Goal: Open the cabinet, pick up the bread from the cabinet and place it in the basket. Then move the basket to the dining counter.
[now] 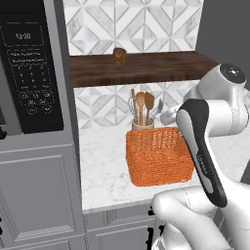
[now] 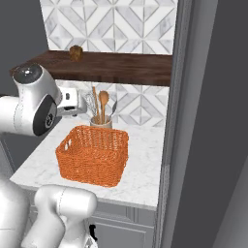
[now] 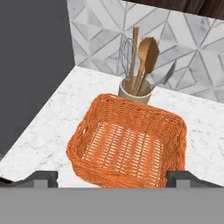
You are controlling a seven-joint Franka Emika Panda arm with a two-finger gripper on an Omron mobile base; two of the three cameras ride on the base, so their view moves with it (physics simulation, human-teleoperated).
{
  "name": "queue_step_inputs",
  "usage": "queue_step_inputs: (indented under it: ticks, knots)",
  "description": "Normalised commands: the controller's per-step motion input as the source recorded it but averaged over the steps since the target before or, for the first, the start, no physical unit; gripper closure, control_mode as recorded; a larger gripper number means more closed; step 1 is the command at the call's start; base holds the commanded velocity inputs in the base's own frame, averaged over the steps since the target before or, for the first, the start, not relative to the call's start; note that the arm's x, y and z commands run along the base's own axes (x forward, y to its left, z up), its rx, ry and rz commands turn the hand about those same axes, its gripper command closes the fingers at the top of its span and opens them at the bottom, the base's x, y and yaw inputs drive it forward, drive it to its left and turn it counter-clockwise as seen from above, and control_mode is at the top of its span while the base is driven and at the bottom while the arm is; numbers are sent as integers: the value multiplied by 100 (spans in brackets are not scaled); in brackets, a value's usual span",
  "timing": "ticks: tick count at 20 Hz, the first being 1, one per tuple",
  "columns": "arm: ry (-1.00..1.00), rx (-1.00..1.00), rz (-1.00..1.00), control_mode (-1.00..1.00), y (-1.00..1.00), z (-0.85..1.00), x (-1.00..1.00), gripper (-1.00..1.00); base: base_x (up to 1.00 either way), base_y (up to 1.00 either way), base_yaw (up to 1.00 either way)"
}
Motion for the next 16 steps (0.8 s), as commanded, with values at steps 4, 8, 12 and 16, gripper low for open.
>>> queue_step_inputs:
  ticks: [4,8,12,16]
  knots:
    - [-27,0,2,-100,22,89,-3,-100,0,0,0]
    - [-3,0,-3,-100,21,74,17,-100,0,0,0]
    - [5,0,-1,-100,27,91,31,-100,0,0,0]
    - [1,1,0,-100,44,81,12,-100,0,0,0]
